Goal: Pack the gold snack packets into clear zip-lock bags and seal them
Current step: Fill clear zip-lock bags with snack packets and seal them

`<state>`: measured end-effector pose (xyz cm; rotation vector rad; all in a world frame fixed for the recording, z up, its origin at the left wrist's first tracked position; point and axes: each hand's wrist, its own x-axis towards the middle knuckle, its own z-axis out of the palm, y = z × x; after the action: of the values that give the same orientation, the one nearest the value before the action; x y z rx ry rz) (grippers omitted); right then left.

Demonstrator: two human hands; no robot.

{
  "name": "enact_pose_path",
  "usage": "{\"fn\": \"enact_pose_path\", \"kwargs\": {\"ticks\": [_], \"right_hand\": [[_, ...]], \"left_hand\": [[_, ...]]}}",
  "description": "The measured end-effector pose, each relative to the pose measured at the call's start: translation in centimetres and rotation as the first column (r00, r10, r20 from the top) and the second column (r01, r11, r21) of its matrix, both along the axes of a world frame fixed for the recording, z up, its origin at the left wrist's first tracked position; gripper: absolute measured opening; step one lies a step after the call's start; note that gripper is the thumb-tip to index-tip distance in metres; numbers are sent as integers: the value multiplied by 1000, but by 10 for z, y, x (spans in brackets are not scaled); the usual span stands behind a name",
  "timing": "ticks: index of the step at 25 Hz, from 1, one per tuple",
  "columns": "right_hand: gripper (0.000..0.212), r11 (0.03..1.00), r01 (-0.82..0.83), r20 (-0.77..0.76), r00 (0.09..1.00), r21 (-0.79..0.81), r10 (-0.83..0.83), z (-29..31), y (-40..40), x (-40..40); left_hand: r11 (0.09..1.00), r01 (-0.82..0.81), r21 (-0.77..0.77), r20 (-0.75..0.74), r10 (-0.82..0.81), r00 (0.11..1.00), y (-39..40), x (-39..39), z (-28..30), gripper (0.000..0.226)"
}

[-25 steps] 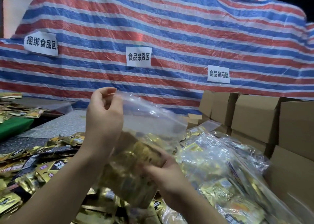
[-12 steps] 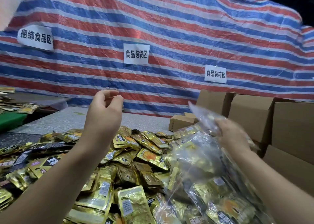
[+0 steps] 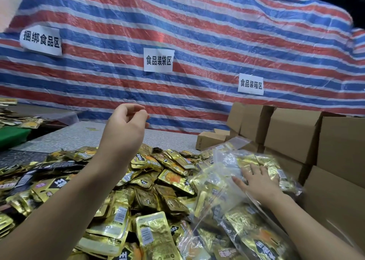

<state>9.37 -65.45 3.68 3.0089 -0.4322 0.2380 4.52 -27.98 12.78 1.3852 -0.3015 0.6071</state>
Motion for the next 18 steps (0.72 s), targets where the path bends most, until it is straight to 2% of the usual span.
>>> {"fn": "enact_pose_path", "kwargs": {"ticks": [4,7,8,11,15,18], "right_hand": [[105,999,-39,-18,999,30,39,6,2,-2],[111,963,-158,35,987,218,154,25,3,-6],[102,939,-190,74,982,288,176,31,7,-8],[56,859,-286,262,947,425,186,44,34,-9],[37,780,-501,532,805,375,261,52,106,-17],[23,662,-644,668,688,384,282,38,168,-31]], "left_hand": [[1000,0,12,0,0,1000,-1,-1,0,11],[1000,-4,31,6,4,1000,-2,-2,-1,11],[999,-5,35,6,5,1000,-3,-2,-1,11],[999,-11,38,1,11,1000,-2,-3,0,11],[1000,-15,21,11,14,1000,-1,-3,-1,12],[1000,-17,14,17,17,1000,-1,-4,0,13]]}}
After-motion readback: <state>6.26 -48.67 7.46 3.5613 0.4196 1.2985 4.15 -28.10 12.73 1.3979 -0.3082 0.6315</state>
